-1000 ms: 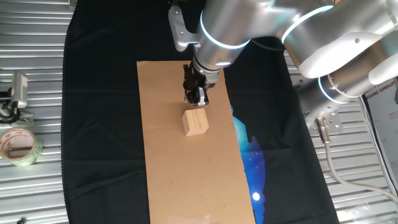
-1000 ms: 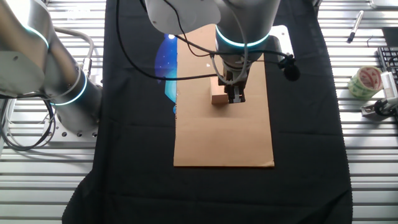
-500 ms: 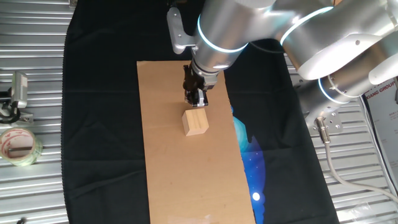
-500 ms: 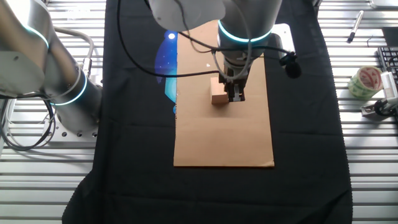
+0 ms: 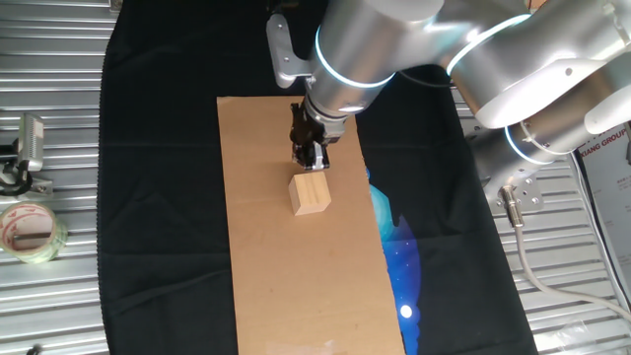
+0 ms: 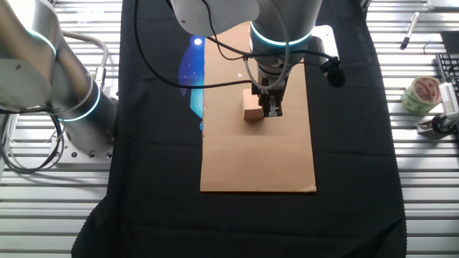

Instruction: Use the gripper to push the small block from left to right

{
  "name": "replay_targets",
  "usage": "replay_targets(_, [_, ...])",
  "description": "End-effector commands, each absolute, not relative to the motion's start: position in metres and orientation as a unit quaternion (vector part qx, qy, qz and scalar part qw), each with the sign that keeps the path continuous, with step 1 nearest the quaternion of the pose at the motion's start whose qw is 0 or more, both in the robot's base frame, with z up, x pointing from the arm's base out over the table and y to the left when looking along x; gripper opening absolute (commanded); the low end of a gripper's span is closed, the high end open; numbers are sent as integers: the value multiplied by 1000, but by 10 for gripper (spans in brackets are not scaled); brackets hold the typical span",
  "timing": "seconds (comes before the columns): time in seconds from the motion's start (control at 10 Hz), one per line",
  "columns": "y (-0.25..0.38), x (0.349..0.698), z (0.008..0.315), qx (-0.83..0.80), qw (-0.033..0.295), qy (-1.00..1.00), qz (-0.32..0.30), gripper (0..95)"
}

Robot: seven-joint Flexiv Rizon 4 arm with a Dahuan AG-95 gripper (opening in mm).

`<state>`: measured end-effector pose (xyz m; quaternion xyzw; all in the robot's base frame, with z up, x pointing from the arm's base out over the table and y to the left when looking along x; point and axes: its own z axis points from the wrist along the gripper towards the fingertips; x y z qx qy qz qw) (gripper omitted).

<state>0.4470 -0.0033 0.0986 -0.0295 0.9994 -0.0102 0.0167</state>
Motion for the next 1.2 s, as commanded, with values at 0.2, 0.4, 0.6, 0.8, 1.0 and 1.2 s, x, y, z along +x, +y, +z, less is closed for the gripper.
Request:
replay_targets(0.2, [-3,448,98,-10,16,1000,-7,0])
replay_targets(0.4, [-4,448,98,13,17,1000,-5,0])
replay_targets(0.6, [-7,447,99,17,16,1000,-3,0])
replay_targets(0.8, [-11,443,96,10,18,1000,-3,0])
replay_targets(1.0, [-16,434,93,0,25,1000,-3,0])
replay_targets(1.2, [-17,426,90,2,29,1000,-4,0])
